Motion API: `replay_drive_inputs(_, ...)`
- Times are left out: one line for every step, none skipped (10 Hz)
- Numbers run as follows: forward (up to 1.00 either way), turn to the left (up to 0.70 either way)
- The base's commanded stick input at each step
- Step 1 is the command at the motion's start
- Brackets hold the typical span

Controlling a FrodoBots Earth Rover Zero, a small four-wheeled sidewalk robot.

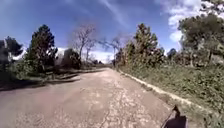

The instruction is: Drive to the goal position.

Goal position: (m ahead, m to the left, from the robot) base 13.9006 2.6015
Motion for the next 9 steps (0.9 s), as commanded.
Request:
replay_drive_inputs(1.00, 0.00)
replay_drive_inputs(1.00, 0.00)
replay_drive_inputs(1.00, 0.00)
replay_drive_inputs(1.00, 0.00)
replay_drive_inputs(1.00, 0.00)
replay_drive_inputs(1.00, 0.00)
replay_drive_inputs(1.00, 0.00)
replay_drive_inputs(1.00, 0.00)
replay_drive_inputs(1.00, 0.00)
